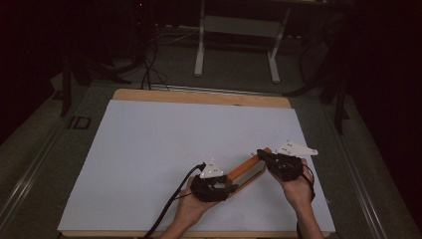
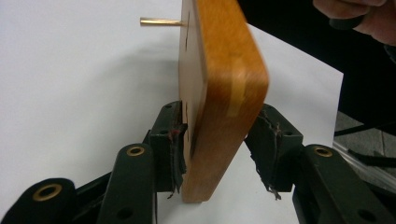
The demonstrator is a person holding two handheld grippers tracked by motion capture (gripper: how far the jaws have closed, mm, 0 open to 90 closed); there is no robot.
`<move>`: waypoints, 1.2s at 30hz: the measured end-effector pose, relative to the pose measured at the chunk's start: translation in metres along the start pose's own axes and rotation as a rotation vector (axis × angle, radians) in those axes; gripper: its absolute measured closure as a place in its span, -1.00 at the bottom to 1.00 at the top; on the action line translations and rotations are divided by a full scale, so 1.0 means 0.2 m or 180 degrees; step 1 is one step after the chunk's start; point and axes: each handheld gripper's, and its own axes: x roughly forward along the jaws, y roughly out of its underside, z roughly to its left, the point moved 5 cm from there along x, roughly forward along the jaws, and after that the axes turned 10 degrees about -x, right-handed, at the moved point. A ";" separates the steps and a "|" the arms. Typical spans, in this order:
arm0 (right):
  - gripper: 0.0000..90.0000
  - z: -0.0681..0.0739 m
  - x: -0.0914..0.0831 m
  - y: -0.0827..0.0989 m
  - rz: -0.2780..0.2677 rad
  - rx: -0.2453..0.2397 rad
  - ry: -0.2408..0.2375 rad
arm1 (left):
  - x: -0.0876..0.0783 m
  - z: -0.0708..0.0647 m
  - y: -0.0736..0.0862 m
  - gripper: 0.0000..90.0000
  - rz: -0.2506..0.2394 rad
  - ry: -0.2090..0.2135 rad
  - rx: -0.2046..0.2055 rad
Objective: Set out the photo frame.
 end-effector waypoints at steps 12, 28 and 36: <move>1.00 -0.01 0.00 0.00 0.0021 0.0005 -0.0028 | 0.07 0.02 0.08 0.44 0.0113 -0.0097 0.0163; 0.99 -0.04 0.00 -0.03 0.0098 -0.0023 -0.0005 | -0.03 0.05 -0.08 0.54 0.0238 -0.0058 0.0535; 0.74 -0.04 -0.04 -0.06 0.0011 -0.0015 -0.0144 | -0.16 0.07 -0.25 0.54 0.0196 0.0234 0.0592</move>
